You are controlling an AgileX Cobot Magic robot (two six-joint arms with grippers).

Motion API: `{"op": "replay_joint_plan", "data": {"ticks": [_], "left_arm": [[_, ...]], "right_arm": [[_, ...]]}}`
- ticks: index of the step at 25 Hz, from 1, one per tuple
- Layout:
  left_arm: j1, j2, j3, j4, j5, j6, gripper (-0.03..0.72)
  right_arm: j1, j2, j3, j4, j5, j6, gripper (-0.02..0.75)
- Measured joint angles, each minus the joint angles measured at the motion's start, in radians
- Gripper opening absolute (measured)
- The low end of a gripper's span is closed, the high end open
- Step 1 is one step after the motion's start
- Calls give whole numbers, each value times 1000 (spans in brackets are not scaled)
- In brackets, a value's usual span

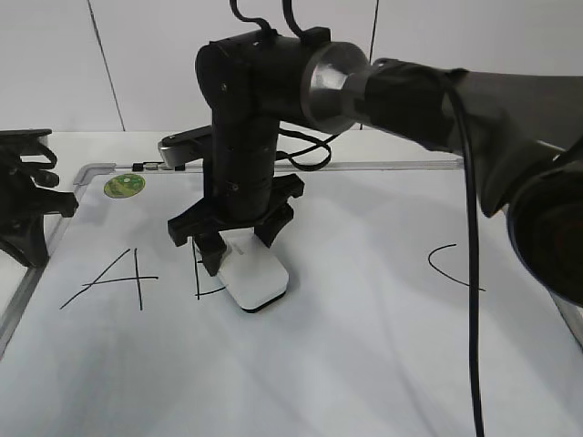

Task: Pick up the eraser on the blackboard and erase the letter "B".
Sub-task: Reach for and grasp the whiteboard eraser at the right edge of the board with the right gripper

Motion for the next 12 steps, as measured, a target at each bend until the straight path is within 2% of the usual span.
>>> {"op": "replay_joint_plan", "data": {"ticks": [12], "left_arm": [[0,0,-2,0,0,0,19]], "right_arm": [[0,15,0,-13,-4,-15,617]]}}
